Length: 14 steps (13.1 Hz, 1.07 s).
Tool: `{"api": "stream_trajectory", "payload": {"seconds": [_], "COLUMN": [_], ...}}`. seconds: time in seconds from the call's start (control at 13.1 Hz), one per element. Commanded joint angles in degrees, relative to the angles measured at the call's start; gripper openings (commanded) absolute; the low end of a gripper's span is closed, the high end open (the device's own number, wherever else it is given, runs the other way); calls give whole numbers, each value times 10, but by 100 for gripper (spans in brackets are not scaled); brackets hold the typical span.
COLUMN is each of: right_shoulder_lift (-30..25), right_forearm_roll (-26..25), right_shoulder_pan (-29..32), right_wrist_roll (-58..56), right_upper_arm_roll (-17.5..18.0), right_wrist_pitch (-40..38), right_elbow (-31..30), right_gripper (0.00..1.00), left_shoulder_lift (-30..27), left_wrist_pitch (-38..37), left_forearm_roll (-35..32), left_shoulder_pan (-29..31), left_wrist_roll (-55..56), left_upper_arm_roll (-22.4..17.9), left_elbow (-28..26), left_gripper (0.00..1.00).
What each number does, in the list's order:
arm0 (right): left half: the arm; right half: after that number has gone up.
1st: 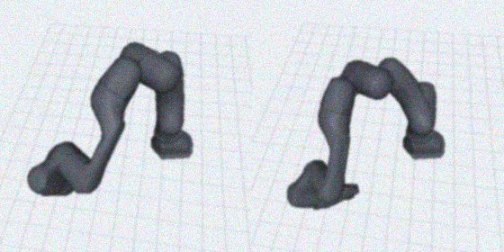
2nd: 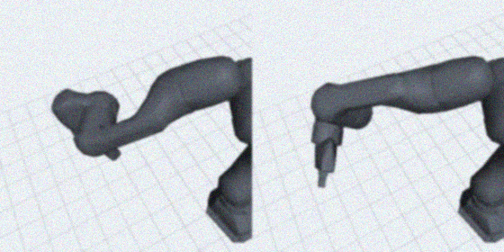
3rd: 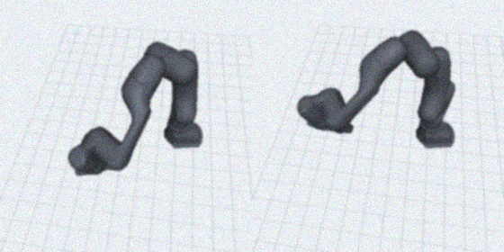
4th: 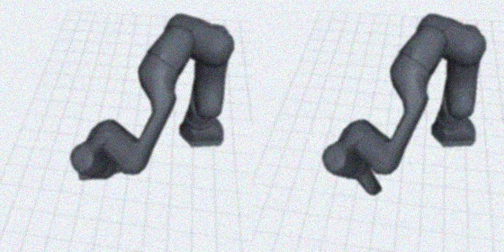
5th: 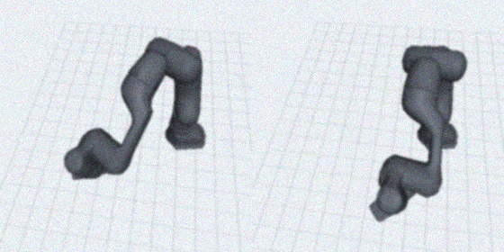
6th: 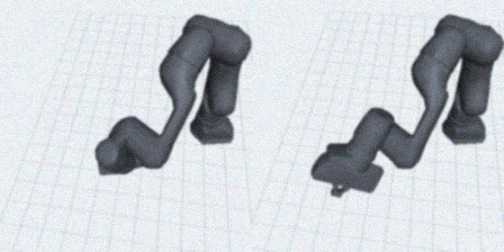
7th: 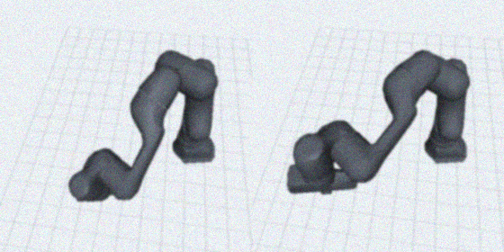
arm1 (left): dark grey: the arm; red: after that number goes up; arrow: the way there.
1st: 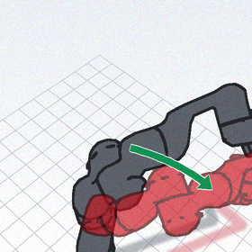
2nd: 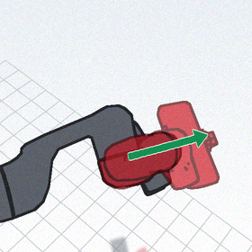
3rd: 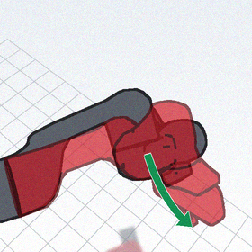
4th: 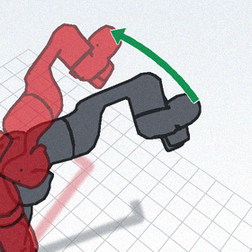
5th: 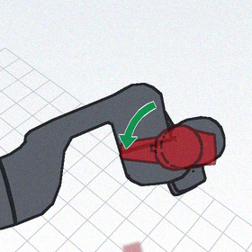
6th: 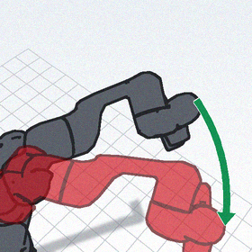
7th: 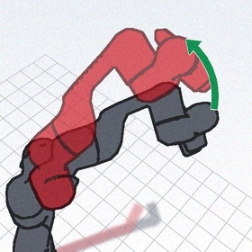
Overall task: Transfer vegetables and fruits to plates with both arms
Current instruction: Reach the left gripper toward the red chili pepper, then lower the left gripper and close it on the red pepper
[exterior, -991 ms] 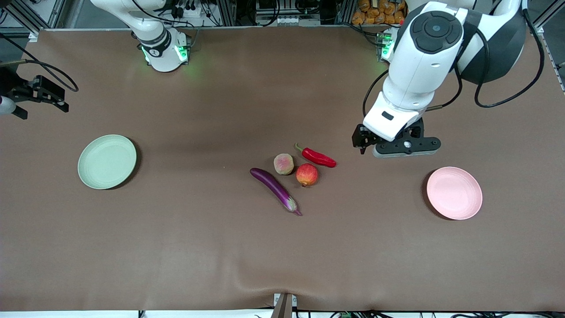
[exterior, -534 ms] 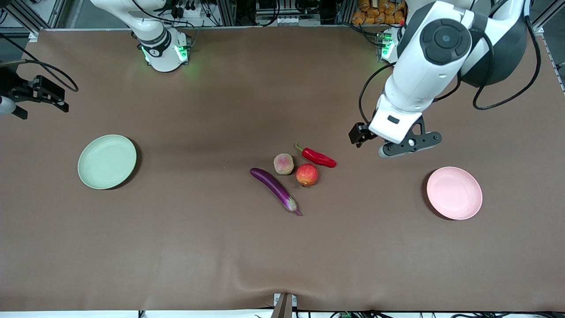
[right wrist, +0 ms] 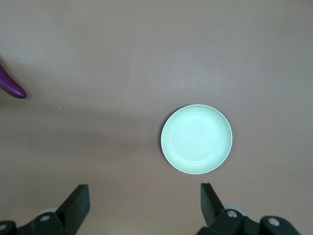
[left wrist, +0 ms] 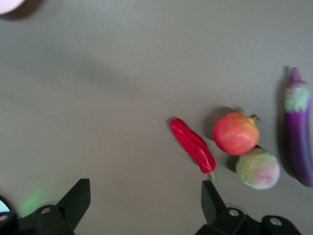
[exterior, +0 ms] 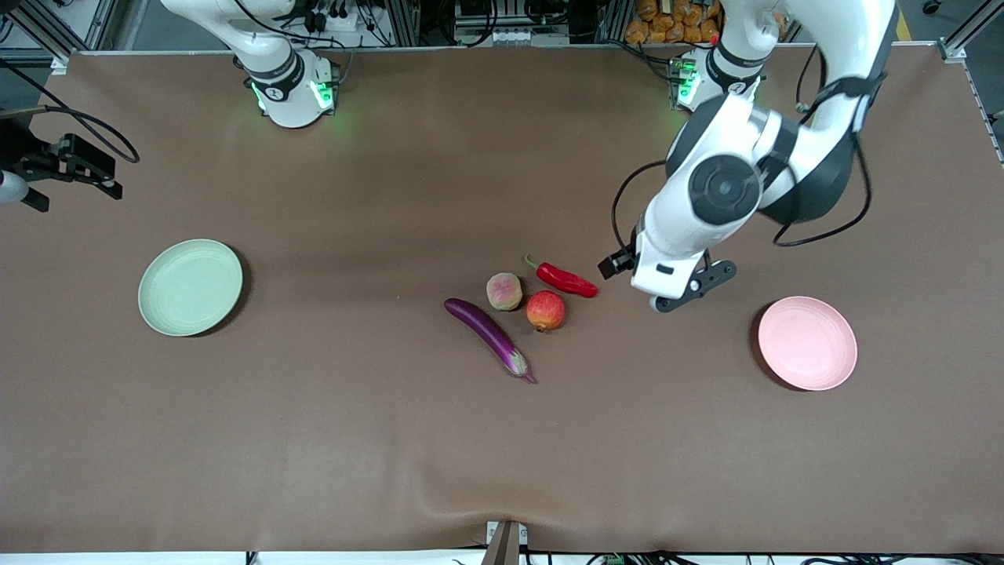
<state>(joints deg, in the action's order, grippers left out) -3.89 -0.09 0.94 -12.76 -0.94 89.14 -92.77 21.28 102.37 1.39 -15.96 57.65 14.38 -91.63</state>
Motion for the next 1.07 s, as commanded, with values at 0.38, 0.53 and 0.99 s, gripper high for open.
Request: {"api": "stream_trajectory", "payload": {"seconds": [0.38,0.53,0.99], "right_shoulder_lift": [-9,-9,-9], "right_forearm_roll": [9,9,9], "right_shoulder_pan": [3,3,2], "right_wrist_roll": [-4,-4,-4], "right_upper_arm_roll": [1,1,1], "right_wrist_pitch": [-2,-5,-7], "right_elbow": [-4,-4,-4], "right_gripper": [100,100,100], "left_shoulder_lift": [-19,3,70], "left_wrist_pitch": [253,303,386], "left_forearm_roll": [5,5,-3], "left_shoulder_pan": [-18,-22,-46], "left_wrist_roll": [88,195,355], "left_upper_arm_roll": [4,4,-1], "left_elbow": [-213,-217,-214], "left_gripper": [100,100,100]}}
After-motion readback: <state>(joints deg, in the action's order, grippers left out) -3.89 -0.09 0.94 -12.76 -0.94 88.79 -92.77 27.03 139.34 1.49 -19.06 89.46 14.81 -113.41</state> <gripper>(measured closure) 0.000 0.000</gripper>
